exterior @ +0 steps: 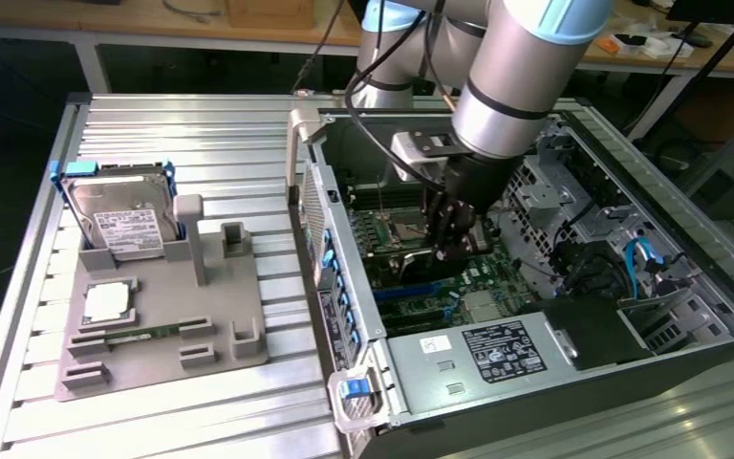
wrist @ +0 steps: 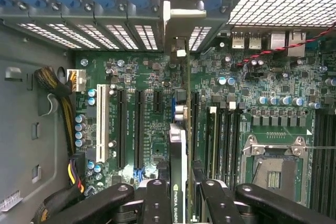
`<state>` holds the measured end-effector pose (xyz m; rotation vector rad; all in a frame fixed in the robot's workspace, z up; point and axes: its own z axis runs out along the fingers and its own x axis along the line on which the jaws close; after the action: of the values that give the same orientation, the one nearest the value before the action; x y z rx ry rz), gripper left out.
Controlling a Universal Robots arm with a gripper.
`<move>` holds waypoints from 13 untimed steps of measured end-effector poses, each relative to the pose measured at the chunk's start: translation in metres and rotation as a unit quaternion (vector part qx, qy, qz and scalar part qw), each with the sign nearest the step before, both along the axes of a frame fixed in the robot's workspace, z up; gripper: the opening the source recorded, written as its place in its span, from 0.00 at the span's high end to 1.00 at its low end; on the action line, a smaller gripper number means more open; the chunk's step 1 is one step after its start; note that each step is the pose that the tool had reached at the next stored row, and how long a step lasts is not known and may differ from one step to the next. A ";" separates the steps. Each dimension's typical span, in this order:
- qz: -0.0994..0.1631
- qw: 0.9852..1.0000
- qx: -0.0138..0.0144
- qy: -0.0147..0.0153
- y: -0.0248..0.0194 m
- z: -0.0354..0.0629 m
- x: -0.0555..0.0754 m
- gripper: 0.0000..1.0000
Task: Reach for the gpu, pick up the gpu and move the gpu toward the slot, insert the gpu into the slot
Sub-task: 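Insert the gpu into the slot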
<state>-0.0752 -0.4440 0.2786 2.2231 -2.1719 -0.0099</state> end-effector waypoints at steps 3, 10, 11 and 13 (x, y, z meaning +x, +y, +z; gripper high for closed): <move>0.000 1.000 0.002 0.002 -0.0005 -0.0001 0.003 0.73; 0.000 1.000 0.002 0.006 -0.0019 -0.0001 0.012 0.73; 0.000 1.000 0.003 0.006 -0.0021 -0.0002 0.012 0.73; -0.001 1.000 0.003 0.006 -0.0025 -0.0005 0.012 0.73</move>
<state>-0.0635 -0.4464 0.2781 2.2182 -2.1702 -0.0285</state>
